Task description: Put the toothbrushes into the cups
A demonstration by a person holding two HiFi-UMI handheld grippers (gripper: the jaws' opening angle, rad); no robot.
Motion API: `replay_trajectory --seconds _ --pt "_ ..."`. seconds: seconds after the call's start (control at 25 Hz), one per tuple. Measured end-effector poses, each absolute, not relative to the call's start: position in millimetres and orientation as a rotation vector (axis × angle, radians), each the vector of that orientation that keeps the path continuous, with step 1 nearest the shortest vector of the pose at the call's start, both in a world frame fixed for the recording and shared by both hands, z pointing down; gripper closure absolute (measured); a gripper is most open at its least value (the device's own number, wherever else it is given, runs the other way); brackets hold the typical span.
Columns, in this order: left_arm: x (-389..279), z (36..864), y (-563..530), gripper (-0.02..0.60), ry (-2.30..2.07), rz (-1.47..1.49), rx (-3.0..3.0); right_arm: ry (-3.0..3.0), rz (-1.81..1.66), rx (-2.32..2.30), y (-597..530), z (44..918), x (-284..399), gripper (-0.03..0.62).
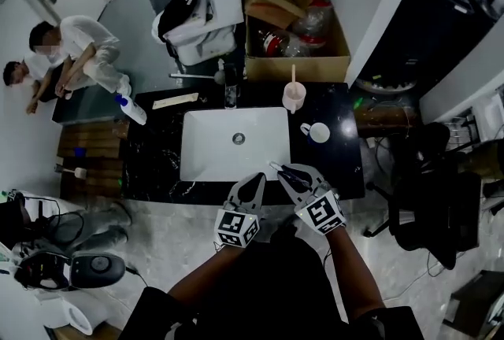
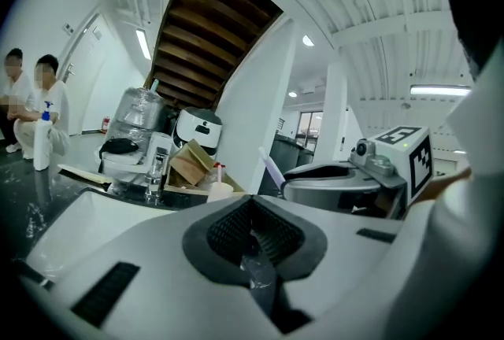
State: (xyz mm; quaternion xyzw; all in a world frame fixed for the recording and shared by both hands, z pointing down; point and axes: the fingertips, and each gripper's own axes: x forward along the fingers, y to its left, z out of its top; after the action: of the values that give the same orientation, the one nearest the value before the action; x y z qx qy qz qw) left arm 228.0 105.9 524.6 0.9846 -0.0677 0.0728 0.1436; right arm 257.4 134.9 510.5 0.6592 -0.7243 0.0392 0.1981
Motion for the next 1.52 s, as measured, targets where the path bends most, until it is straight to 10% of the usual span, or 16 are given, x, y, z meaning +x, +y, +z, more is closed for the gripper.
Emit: replay_trajectory --seconds 1.52 --pt "421.0 517.2 149.8 0.566 -0.035 0.173 2.864 -2.078 0.258 2.582 175.1 486.5 480.5 0.520"
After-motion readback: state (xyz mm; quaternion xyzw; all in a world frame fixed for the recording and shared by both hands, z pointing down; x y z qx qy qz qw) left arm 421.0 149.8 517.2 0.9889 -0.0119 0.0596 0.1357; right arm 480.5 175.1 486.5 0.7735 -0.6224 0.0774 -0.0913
